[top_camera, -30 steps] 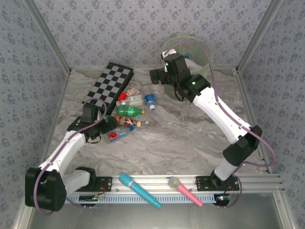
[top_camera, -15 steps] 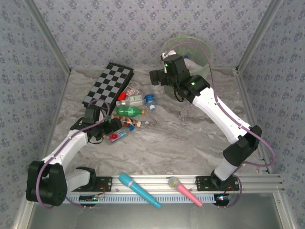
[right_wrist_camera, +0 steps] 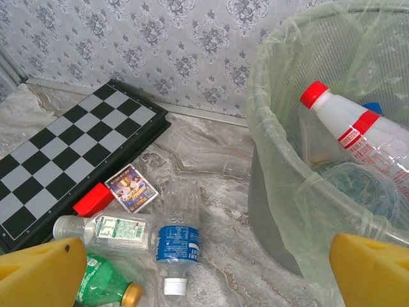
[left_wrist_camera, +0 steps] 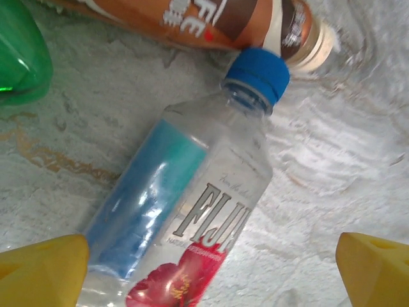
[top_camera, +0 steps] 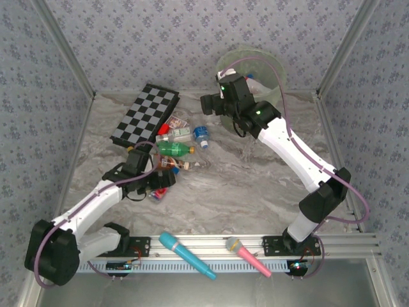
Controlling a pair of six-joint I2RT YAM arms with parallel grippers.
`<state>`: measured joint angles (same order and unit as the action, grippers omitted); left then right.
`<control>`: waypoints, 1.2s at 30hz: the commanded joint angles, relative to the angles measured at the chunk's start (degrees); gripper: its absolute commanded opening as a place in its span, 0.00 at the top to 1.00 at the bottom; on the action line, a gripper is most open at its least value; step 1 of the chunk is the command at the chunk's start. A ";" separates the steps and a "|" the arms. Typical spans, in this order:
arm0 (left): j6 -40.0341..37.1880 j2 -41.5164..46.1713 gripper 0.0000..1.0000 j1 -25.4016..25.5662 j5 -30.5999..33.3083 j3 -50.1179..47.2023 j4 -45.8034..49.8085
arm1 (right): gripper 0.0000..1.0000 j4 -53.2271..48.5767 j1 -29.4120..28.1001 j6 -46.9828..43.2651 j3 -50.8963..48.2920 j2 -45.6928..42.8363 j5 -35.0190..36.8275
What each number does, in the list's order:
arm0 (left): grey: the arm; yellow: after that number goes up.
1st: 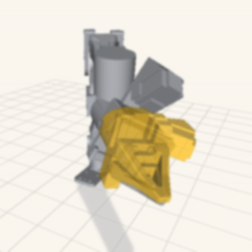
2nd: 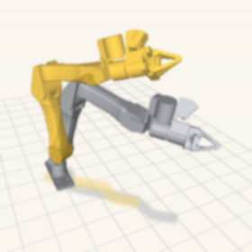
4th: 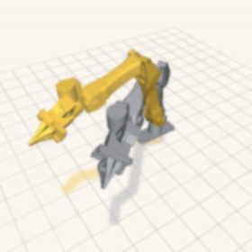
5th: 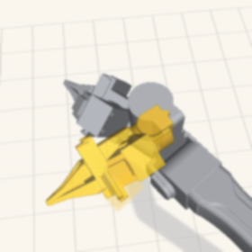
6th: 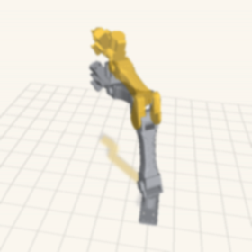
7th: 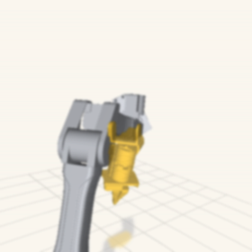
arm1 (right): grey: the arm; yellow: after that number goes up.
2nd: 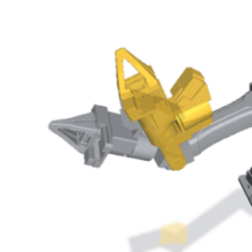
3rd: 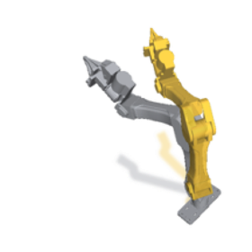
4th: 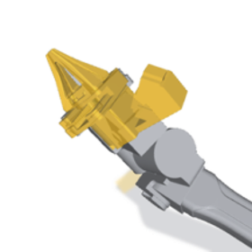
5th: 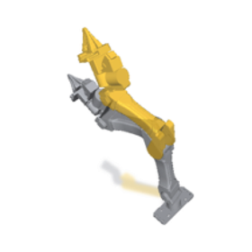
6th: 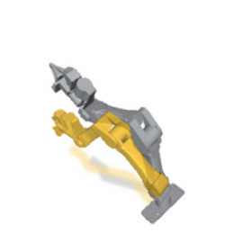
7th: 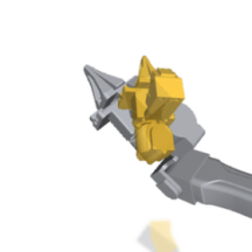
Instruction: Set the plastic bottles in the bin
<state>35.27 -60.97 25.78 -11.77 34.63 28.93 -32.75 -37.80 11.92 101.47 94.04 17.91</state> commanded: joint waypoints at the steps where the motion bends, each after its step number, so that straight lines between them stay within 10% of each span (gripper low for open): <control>1: -1.76 -1.51 0.03 2.88 5.49 1.57 3.63 | 0.00 -0.56 -0.41 1.04 -1.00 -1.96 -0.25; 11: -1.63 -7.81 0.06 14.86 18.94 3.49 8.59 | 0.00 -1.00 -0.28 1.62 -1.98 -2.63 0.02; 36: -3.07 -2.79 0.41 19.04 22.70 8.79 13.21 | 0.00 -2.20 4.46 8.22 -1.03 -3.57 -9.91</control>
<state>33.47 -66.96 44.42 9.91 39.92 39.72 -34.35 -35.53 16.01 99.50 92.90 12.78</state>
